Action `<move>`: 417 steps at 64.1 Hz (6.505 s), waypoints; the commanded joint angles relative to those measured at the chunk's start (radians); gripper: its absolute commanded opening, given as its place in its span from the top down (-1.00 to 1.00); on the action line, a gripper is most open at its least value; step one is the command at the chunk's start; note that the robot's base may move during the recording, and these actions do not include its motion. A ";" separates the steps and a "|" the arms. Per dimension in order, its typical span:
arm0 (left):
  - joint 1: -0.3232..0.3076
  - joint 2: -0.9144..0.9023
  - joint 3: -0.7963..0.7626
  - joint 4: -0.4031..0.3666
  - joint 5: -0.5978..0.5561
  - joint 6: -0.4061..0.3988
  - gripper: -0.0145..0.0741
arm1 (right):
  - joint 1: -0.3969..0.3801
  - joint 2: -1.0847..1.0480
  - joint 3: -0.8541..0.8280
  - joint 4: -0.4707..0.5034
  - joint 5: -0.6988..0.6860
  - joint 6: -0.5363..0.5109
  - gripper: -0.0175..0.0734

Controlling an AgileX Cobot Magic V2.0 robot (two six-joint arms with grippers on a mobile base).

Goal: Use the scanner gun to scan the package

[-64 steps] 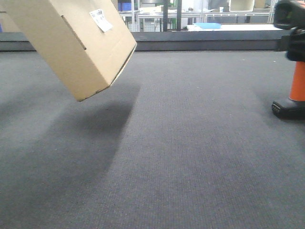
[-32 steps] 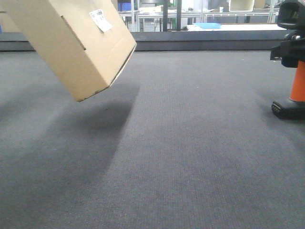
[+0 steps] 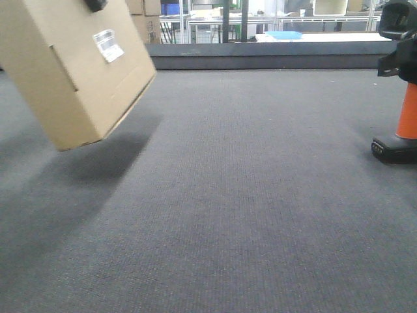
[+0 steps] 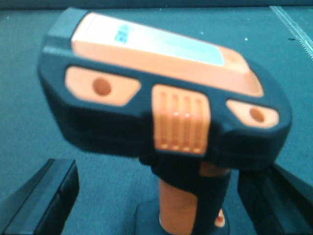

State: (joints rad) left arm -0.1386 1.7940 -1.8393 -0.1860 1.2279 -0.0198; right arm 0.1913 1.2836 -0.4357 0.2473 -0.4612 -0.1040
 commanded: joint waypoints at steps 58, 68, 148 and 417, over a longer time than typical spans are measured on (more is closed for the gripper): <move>-0.005 0.124 -0.010 0.296 -0.007 -0.060 0.92 | -0.087 -0.483 -0.004 0.002 0.501 -0.028 0.57; 0.001 0.130 -0.010 0.296 -0.007 -0.062 0.52 | -0.087 -0.533 -0.004 -0.003 0.522 -0.028 0.95; 0.006 -0.851 0.925 0.286 -0.654 0.020 0.92 | -0.237 -0.826 0.062 -0.073 0.742 -0.028 0.95; 0.191 -1.794 1.839 0.218 -1.245 0.020 0.92 | -0.211 -1.273 0.436 -0.162 0.461 0.064 0.95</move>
State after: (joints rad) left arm 0.0590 0.0049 0.0022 0.0393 0.0000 0.0000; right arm -0.0198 0.0343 -0.0255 0.0964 0.0536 -0.0444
